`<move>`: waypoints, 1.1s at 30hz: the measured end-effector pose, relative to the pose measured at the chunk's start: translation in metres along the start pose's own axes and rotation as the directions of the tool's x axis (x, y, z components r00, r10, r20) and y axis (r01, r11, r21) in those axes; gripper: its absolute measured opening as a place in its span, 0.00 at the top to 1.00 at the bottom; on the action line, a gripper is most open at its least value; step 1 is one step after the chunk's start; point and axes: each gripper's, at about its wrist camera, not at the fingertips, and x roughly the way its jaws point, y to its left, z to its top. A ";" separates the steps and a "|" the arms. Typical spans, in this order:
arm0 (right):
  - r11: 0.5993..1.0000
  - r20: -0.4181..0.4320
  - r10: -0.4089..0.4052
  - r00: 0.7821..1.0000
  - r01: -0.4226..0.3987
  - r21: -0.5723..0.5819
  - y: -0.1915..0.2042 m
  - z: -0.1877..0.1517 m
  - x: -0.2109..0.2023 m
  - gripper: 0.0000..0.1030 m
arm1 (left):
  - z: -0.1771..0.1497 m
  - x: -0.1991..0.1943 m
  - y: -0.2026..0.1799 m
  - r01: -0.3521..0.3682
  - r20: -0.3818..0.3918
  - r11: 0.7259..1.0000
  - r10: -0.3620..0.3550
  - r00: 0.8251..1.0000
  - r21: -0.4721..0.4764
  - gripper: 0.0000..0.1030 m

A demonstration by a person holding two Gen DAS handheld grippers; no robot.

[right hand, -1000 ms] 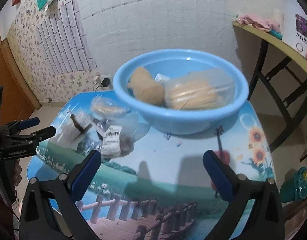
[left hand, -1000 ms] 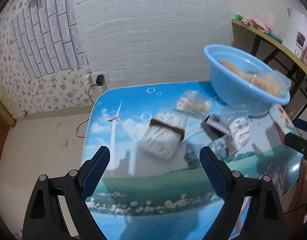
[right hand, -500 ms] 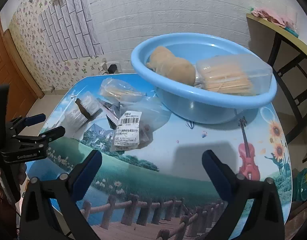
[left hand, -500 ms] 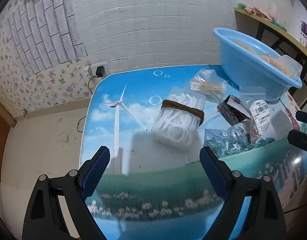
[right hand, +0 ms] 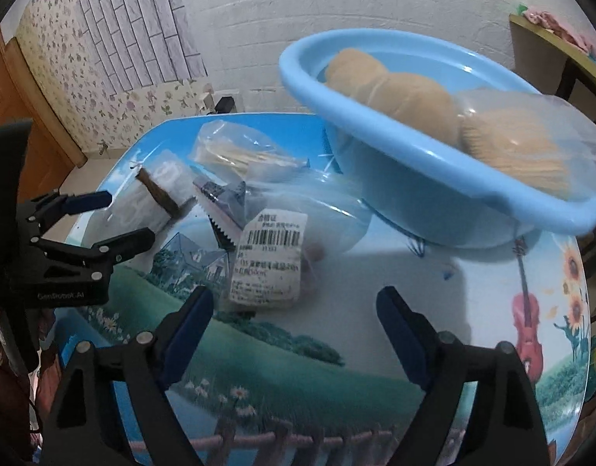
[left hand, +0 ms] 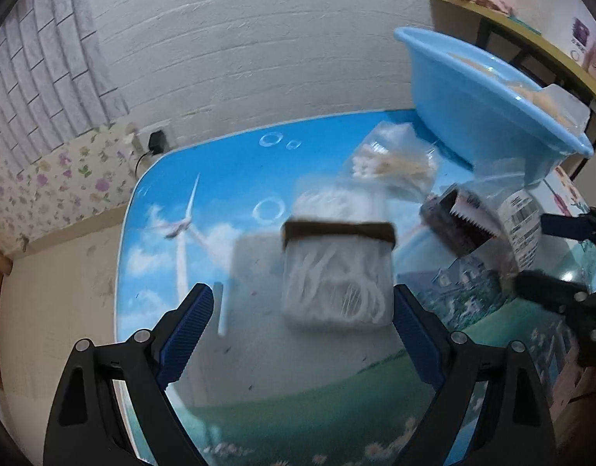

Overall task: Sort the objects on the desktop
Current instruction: 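Grasp the floss pick box with the left gripper while the right grasps the labelled bag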

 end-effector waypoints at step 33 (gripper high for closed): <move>0.990 0.077 0.095 0.993 -0.102 0.095 -0.053 -0.065 -0.065 0.71 | -0.053 -0.055 -0.082 0.052 -0.031 0.998 -0.051 0.998 0.036 0.47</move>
